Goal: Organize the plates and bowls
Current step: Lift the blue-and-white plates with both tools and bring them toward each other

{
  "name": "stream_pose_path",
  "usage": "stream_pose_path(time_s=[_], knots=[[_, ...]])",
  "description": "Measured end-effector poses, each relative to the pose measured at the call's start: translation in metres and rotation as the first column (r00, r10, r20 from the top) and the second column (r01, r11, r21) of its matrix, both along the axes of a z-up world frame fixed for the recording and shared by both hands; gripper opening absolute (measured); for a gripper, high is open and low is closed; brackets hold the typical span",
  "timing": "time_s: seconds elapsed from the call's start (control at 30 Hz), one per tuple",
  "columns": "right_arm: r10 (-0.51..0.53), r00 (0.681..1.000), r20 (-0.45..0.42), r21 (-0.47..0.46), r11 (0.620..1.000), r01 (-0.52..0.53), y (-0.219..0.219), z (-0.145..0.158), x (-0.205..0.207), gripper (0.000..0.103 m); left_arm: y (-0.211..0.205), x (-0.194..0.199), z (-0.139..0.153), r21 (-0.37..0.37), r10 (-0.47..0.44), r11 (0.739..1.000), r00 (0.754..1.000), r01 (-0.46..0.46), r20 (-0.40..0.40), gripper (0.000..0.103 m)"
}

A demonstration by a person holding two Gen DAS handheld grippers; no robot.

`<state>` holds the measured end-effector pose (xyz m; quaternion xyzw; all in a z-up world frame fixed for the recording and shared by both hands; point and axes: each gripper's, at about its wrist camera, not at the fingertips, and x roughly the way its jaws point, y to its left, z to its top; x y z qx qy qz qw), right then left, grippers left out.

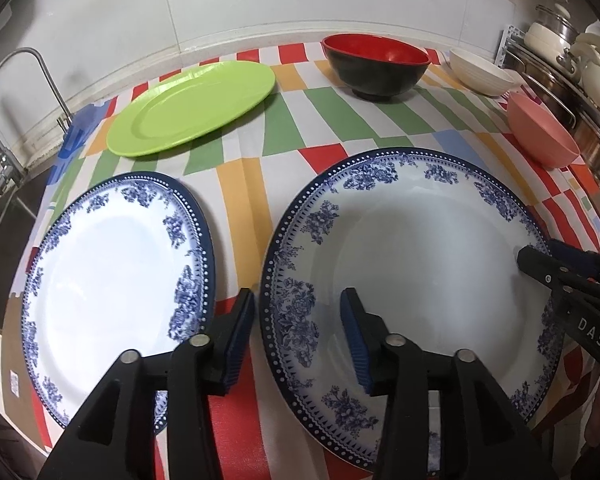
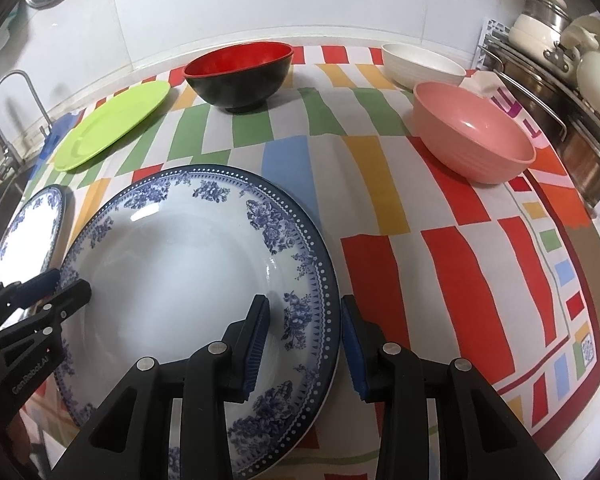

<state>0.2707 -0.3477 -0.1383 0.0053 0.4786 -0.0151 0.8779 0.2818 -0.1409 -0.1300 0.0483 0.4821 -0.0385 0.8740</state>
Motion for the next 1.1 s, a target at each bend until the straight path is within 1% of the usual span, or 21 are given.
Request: stream_pose_path(time_s=[0.07, 0.1, 0.17, 0.23, 0.3, 0.43, 0.5, 0.6, 0.67, 0.77, 0.87, 1.1], knots=[[-0.014, 1.0, 0.021, -0.008, 1.0, 0.014, 0.0, 0.004, -0.002, 0.054, 0.002, -0.002, 0.004, 0.009, 0.003, 1.0, 1.0, -0.003, 0.017, 0.053], [-0.018, 0.999, 0.036, -0.018, 1.0, 0.018, 0.0, 0.007, -0.003, 0.055, 0.002, -0.003, 0.007, 0.015, 0.003, 1.0, 1.0, -0.003, 0.027, 0.059], [-0.012, 0.998, 0.057, -0.027, 1.0, 0.014, 0.002, 0.013, -0.005, 0.055, 0.005, -0.006, 0.014, 0.028, 0.005, 1.0, 0.999, -0.006, 0.051, 0.066], [0.0, 0.997, 0.074, -0.022, 1.0, 0.001, 0.005, 0.019, -0.007, 0.055, 0.009, -0.009, 0.021, 0.032, 0.01, 0.999, 0.997, -0.013, 0.072, 0.069], [0.018, 0.996, 0.088, -0.012, 1.0, -0.017, 0.01, 0.025, -0.008, 0.055, 0.014, -0.012, 0.029, 0.032, 0.024, 0.999, 0.996, -0.027, 0.091, 0.077], [0.051, 0.992, 0.119, -0.001, 0.999, -0.051, 0.022, 0.036, -0.01, 0.055, 0.029, -0.022, 0.044, 0.049, 0.055, 0.997, 0.989, -0.062, 0.14, 0.087], [0.071, 0.988, 0.137, 0.002, 0.997, -0.072, 0.031, 0.041, -0.011, 0.061, 0.036, -0.025, 0.05, 0.057, 0.072, 0.995, 0.985, -0.081, 0.157, 0.093], [0.096, 0.983, 0.159, 0.004, 0.995, -0.098, 0.047, 0.049, -0.011, 0.063, 0.052, -0.03, 0.059, 0.062, 0.1, 0.992, 0.978, -0.113, 0.182, 0.098], [0.117, 0.979, 0.164, 0.01, 0.993, -0.12, 0.059, 0.053, -0.01, 0.066, 0.066, -0.033, 0.063, 0.055, 0.125, 0.989, 0.973, -0.138, 0.194, 0.1], [0.145, 0.973, 0.18, 0.009, 0.989, -0.149, 0.08, 0.059, -0.007, 0.067, 0.087, -0.036, 0.068, 0.045, 0.162, 0.983, 0.965, -0.175, 0.207, 0.102], [0.167, 0.97, 0.179, 0.014, 0.985, -0.172, 0.099, 0.063, -0.005, 0.067, 0.108, -0.034, 0.07, 0.045, 0.186, 0.979, 0.962, -0.198, 0.203, 0.102], [0.221, 0.957, 0.185, 0.009, 0.974, -0.227, 0.147, 0.065, 0.007, 0.067, 0.15, -0.034, 0.074, 0.062, 0.233, 0.965, 0.945, -0.253, 0.228, 0.103]])
